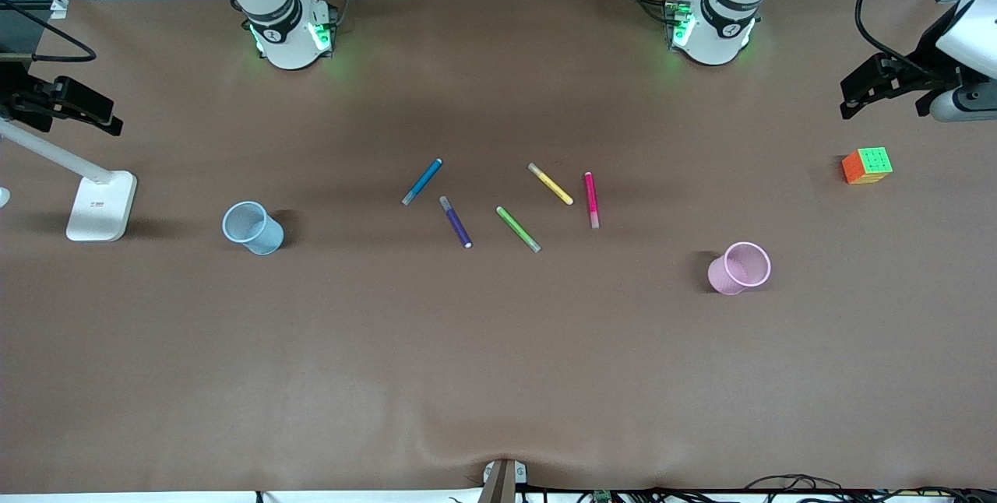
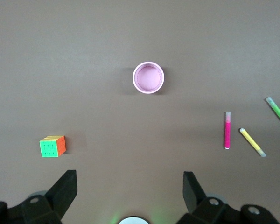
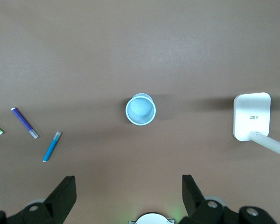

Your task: Place pink and blue markers in matching cups

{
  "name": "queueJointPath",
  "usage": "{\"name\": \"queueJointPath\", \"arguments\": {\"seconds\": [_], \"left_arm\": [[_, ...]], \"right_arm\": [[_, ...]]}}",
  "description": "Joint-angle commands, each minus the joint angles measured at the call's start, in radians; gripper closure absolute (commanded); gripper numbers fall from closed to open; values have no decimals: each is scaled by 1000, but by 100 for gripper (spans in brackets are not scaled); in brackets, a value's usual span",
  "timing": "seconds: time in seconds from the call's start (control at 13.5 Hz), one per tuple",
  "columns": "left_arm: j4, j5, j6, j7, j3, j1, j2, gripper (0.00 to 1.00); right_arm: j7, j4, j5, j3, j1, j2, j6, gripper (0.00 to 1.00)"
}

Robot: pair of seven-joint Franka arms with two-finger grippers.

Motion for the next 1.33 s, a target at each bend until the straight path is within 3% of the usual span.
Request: {"name": "queueJointPath", "arguments": {"seconds": [0.0,1.26], "left_arm": [[47,-14,-28,19,0,6,31,0],[36,-15,-56,4,0,0,45,0]], "right_arm": [[4,-17,3,6,-7,-17,10,0],[4,-19,8,4,-32,-13,-1,0]]}}
